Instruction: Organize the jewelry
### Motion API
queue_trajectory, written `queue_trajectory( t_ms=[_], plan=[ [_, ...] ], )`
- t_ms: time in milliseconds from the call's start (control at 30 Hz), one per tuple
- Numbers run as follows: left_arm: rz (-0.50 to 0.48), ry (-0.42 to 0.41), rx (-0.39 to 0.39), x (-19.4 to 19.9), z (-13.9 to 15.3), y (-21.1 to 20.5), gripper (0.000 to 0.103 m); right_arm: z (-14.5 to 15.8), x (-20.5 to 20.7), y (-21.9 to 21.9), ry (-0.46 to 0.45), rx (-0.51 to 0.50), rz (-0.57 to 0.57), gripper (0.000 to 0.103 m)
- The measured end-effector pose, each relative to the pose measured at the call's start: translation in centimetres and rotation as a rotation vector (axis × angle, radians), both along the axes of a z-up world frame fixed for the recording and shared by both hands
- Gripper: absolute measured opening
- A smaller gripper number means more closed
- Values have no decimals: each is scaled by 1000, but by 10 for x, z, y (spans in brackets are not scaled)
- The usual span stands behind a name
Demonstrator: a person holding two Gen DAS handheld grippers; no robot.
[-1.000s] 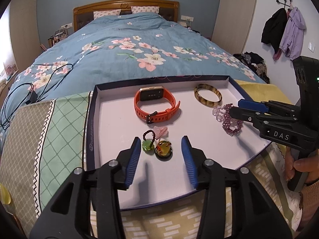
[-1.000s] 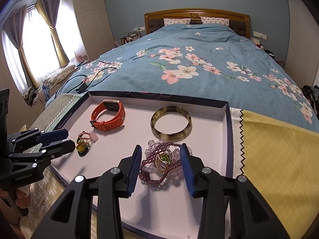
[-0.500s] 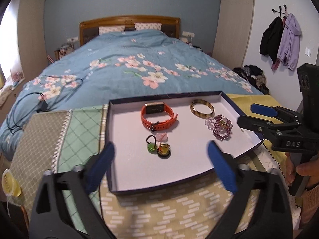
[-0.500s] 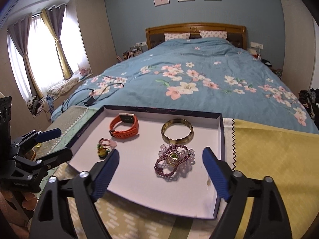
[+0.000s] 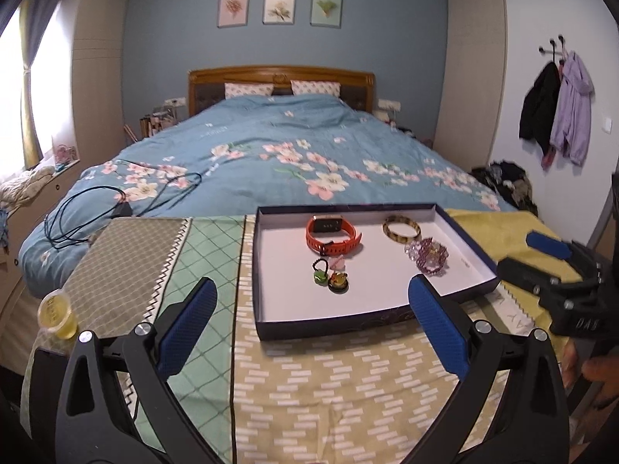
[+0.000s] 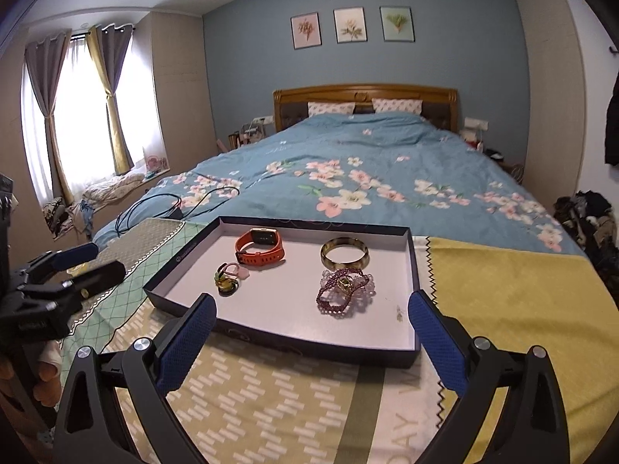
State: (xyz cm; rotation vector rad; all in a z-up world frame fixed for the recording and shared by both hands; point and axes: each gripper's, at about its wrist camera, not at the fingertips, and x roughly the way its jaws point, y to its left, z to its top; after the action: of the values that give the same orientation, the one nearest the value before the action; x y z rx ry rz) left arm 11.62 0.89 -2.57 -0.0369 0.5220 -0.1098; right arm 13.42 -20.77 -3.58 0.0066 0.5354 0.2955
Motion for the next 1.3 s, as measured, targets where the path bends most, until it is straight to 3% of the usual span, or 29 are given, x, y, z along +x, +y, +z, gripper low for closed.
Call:
queue_trajectory(
  t_ms=[200, 467, 1300],
  plan=[
    [28, -94, 23, -33, 16, 1, 98, 3, -29, 6, -69, -37, -17, 96],
    [48, -142, 20, -64, 26, 4, 98, 14, -61, 9, -163, -49, -24, 96],
    [62, -307, 13, -130, 55, -4, 98, 31, -96, 3, -253, -17, -74, 96]
  ],
)
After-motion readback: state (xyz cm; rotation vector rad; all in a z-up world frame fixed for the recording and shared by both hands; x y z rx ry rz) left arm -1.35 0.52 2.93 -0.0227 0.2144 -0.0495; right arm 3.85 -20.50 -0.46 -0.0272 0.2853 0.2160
